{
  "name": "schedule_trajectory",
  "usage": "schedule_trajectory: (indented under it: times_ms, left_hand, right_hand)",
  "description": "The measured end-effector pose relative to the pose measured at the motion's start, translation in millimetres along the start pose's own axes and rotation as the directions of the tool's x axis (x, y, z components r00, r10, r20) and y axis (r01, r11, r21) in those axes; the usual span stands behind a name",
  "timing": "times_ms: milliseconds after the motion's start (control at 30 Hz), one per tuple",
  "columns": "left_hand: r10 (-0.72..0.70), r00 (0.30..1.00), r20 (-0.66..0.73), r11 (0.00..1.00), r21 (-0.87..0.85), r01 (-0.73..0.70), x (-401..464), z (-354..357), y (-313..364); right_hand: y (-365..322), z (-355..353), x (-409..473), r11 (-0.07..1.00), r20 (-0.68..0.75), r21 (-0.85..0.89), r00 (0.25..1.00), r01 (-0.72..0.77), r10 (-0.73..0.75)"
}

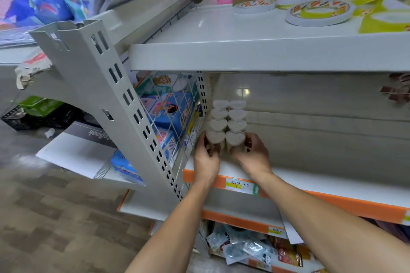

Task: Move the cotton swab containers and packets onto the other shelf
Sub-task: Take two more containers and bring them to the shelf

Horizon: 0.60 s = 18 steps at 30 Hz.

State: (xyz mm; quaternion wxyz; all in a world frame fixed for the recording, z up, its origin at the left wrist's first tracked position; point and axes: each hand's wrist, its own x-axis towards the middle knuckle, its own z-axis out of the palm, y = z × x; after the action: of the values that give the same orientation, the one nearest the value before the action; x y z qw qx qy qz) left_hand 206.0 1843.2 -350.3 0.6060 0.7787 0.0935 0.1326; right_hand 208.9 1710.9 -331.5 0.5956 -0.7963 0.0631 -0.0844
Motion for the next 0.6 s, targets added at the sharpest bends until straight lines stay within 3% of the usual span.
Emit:
schedule_trajectory:
  times_ms: [167,433,600]
  left_hand:
    - [-0.021,1.000,0.023,0.996,0.083,0.019,-5.4,-5.8,3.0]
    - [-0.121,0.983,-0.138,0.982,0.127,0.138,-38.4,-1.2,17.1]
    - [-0.126,0.992,0.013,0.984,0.131,0.123,-67.3,19.0,28.7]
  right_hand:
    - [13.0,-0.3,1.7,0.999,0.035,-0.014,0.998,-0.044,0.044]
    - [23.1,-27.5,-2.2,0.984,-0.034,-0.078,0.987,-0.161,0.159]
    - [26.6,-64.4,-10.5,0.968,-0.099,-0.047,0.966,-0.246,0.240]
